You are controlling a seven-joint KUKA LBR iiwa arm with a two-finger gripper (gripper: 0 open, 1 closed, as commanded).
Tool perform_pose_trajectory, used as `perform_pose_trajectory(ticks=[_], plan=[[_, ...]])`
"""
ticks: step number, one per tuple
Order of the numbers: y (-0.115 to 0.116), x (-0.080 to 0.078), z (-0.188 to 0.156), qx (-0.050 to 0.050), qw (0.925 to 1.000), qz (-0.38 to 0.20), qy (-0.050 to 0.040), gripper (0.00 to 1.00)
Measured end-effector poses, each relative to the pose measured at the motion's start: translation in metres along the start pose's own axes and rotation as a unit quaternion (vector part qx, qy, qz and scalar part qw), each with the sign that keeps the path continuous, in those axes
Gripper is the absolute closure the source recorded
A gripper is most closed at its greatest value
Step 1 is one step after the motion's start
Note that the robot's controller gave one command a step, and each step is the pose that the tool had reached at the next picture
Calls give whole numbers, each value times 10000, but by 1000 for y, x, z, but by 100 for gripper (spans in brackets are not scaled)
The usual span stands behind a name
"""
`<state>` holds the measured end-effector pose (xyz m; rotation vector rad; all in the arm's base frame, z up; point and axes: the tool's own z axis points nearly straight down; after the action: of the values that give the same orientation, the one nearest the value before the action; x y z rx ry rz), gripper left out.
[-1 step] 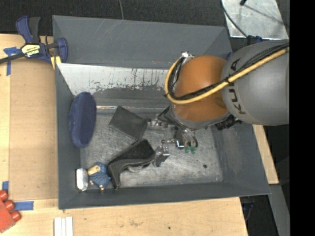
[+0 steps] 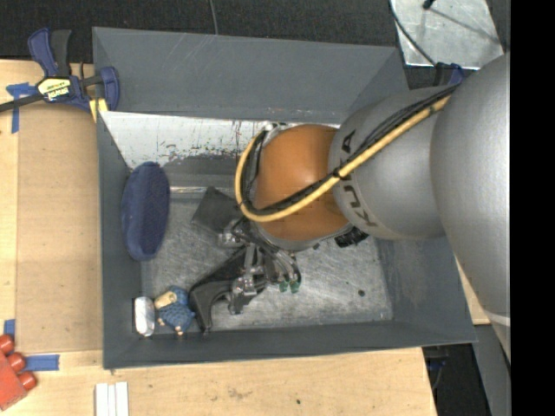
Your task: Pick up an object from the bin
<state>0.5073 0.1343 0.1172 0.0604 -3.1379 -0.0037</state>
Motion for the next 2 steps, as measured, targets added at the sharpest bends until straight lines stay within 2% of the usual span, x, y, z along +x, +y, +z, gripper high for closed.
perform_pose_trajectory(ticks=[1, 2], plan=[[-25, 1, 43, -1, 9911, -1327, -130, 0], [-25, 1, 42, -4, 9911, -1323, -136, 100]])
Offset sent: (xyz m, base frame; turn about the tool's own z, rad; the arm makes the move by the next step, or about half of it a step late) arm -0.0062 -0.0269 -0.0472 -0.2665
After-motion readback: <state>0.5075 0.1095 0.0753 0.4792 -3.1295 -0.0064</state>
